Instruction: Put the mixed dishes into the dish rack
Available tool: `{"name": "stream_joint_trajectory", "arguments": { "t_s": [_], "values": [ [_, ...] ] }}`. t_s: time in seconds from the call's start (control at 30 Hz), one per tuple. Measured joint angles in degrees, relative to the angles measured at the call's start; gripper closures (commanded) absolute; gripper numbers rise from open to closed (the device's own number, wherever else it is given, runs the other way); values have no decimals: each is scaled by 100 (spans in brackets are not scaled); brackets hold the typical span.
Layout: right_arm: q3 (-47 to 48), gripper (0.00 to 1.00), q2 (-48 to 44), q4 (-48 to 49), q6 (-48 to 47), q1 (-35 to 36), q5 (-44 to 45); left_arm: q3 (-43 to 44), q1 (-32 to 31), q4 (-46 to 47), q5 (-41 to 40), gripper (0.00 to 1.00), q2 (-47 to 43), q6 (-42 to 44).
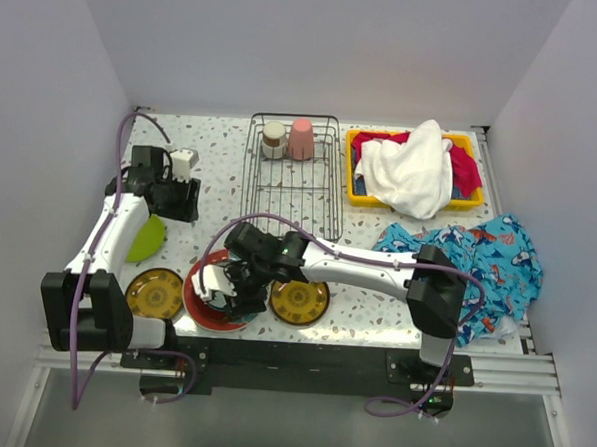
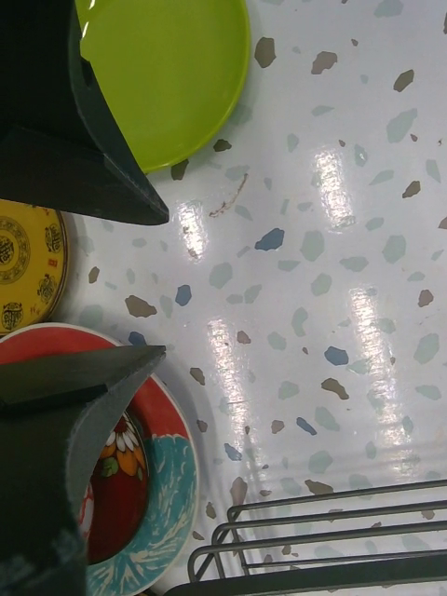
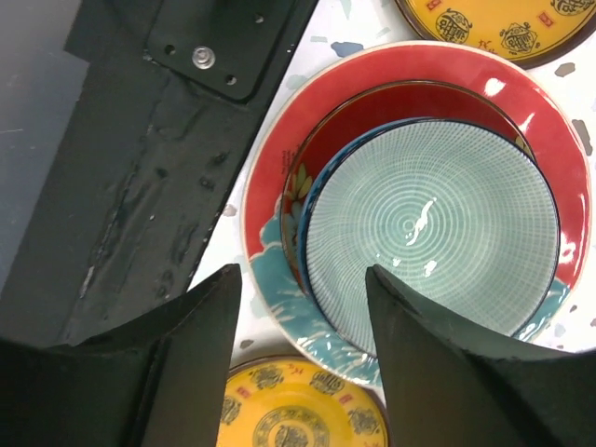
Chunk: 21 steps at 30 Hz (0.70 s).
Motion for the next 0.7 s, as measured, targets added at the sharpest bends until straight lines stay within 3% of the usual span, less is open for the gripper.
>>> {"name": "stream_joint_trajectory", "arguments": {
  "t_s": [0.33, 0.7],
  "values": [
    [402, 67, 553, -101, -2, 17, -2, -46, 7, 9, 0, 41, -59, -7],
    [713, 71, 726, -448, -9, 17, -9, -48, 9, 114, 11, 41, -55, -15]
  ]
}}
